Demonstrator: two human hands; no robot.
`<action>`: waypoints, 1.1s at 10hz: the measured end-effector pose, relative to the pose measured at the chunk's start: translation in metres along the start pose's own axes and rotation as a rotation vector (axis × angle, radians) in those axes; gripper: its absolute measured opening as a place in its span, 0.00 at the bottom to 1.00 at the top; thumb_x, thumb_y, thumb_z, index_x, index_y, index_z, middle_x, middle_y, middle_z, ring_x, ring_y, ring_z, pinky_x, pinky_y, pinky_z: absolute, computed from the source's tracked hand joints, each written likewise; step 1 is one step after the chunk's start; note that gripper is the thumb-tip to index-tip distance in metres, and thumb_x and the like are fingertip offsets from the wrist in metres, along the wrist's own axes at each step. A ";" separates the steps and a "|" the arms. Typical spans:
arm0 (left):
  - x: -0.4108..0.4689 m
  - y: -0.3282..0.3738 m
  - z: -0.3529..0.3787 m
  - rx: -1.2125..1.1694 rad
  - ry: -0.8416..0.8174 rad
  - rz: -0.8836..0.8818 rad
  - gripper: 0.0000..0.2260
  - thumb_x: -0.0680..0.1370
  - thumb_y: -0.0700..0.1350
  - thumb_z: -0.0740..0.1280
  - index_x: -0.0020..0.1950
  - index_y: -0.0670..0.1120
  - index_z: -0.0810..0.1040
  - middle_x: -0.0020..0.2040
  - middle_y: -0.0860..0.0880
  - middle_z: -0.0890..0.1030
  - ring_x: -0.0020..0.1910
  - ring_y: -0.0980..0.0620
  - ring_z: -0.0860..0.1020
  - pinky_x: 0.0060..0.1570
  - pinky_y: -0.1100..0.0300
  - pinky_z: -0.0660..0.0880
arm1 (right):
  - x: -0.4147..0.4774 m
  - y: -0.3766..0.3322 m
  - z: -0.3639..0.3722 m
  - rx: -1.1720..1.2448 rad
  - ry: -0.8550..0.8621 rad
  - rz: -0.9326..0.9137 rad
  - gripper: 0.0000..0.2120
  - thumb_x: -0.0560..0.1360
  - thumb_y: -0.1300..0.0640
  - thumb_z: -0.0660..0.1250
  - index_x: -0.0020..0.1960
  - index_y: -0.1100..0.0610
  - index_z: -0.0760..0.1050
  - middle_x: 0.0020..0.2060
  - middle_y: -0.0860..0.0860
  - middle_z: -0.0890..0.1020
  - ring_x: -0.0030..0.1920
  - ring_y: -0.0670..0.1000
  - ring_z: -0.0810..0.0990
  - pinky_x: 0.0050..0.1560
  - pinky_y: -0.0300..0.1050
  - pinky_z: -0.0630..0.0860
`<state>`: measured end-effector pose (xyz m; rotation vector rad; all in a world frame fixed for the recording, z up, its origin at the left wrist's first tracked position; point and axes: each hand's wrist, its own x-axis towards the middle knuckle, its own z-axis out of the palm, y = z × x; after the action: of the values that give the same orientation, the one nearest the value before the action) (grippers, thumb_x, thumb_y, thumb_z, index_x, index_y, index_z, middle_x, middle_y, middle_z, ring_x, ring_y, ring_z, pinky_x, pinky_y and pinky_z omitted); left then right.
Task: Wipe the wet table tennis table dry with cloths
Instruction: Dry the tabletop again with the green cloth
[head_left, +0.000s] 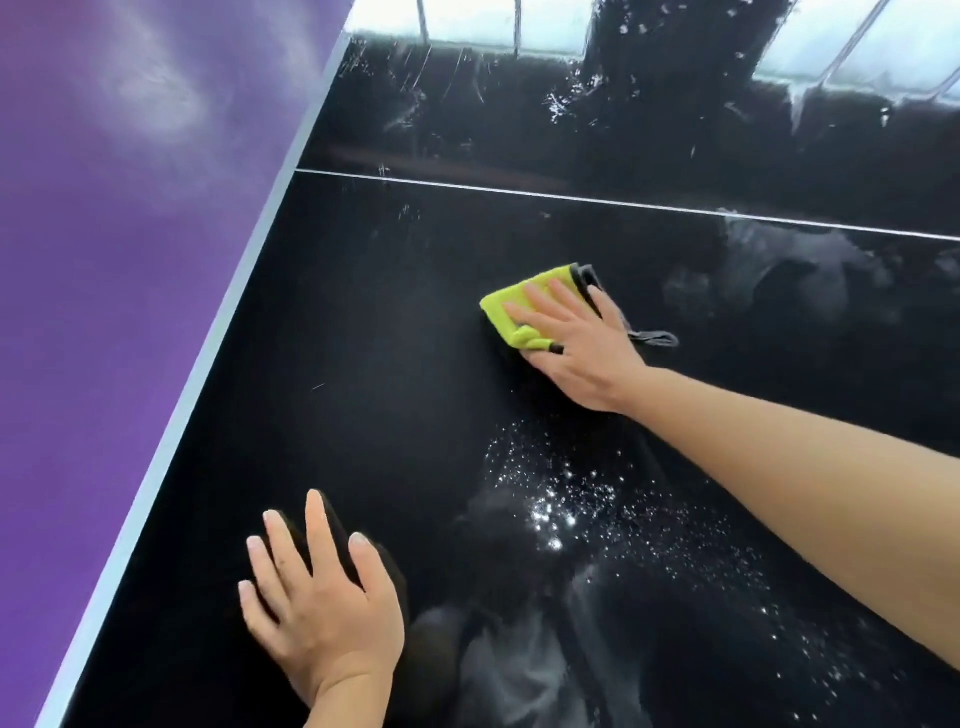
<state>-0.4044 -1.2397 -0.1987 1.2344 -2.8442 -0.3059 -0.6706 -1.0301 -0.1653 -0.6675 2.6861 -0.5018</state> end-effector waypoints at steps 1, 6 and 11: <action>-0.001 0.002 -0.002 -0.008 -0.025 0.000 0.29 0.80 0.58 0.47 0.81 0.55 0.59 0.82 0.44 0.58 0.81 0.44 0.52 0.76 0.39 0.51 | -0.053 -0.034 0.025 0.057 -0.111 -0.092 0.26 0.81 0.45 0.57 0.77 0.33 0.56 0.79 0.38 0.47 0.78 0.39 0.36 0.77 0.51 0.31; 0.022 -0.026 -0.050 -0.106 -0.541 0.213 0.32 0.82 0.54 0.56 0.82 0.58 0.43 0.82 0.45 0.36 0.80 0.44 0.34 0.78 0.43 0.38 | -0.325 -0.230 0.184 0.014 -0.064 -0.001 0.31 0.79 0.41 0.53 0.78 0.32 0.43 0.80 0.39 0.43 0.79 0.45 0.34 0.75 0.55 0.35; 0.011 -0.155 -0.101 0.008 -0.511 0.596 0.27 0.82 0.54 0.60 0.81 0.55 0.58 0.82 0.51 0.58 0.81 0.48 0.54 0.77 0.47 0.54 | -0.386 -0.355 0.159 1.496 0.044 0.430 0.16 0.62 0.41 0.74 0.46 0.47 0.83 0.40 0.46 0.83 0.44 0.45 0.80 0.51 0.40 0.73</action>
<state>-0.2896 -1.3683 -0.1298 0.2742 -3.4486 -0.6527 -0.1491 -1.1724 -0.0741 0.3467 1.6019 -1.9578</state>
